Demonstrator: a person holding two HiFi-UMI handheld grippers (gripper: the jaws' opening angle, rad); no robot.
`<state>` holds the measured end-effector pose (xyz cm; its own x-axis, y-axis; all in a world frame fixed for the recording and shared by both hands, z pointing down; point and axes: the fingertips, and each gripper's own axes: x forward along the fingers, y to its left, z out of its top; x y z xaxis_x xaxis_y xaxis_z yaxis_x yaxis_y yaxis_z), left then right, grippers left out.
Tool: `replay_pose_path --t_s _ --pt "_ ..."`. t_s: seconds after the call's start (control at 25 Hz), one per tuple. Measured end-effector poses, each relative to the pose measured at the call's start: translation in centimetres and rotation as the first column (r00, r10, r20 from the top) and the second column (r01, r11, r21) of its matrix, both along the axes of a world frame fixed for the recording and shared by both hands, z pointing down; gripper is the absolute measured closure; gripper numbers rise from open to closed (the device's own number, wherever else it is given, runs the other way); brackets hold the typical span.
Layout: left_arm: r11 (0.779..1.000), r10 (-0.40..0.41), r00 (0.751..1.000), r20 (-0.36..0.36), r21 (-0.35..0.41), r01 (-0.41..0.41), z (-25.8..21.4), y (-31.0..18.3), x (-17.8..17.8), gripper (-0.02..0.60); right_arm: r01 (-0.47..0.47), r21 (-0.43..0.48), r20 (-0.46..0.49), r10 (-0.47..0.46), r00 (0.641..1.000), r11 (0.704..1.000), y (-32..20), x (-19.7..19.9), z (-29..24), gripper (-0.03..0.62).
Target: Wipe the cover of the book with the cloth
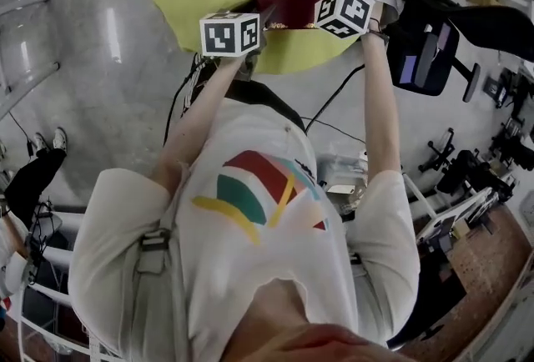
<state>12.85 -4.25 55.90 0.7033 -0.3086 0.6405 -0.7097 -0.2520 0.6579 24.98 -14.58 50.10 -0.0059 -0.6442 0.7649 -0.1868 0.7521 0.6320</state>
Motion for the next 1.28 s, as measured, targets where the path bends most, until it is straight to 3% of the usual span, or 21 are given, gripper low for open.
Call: replay_pose_path --t_s 0.28,0.64,1.28 --pt "1.0 -0.015 1.0 -0.022 0.002 0.015 -0.3 -0.2 0.0 0.374 0.069 -0.088 -0.074 -0.076 0.994 0.994 -3.8 -0.5 2.5 0.565" --pt "1.0 -0.026 0.999 -0.048 -0.013 0.026 -0.3 0.0 0.0 0.374 0.07 -0.149 -0.105 -0.086 0.991 0.986 -3.7 -1.3 3.6 0.565" --pt "1.0 -0.025 0.997 -0.067 -0.021 0.024 -0.1 0.1 0.1 0.373 0.084 -0.302 -0.107 -0.121 0.987 0.95 3.0 -1.9 4.1 0.565"
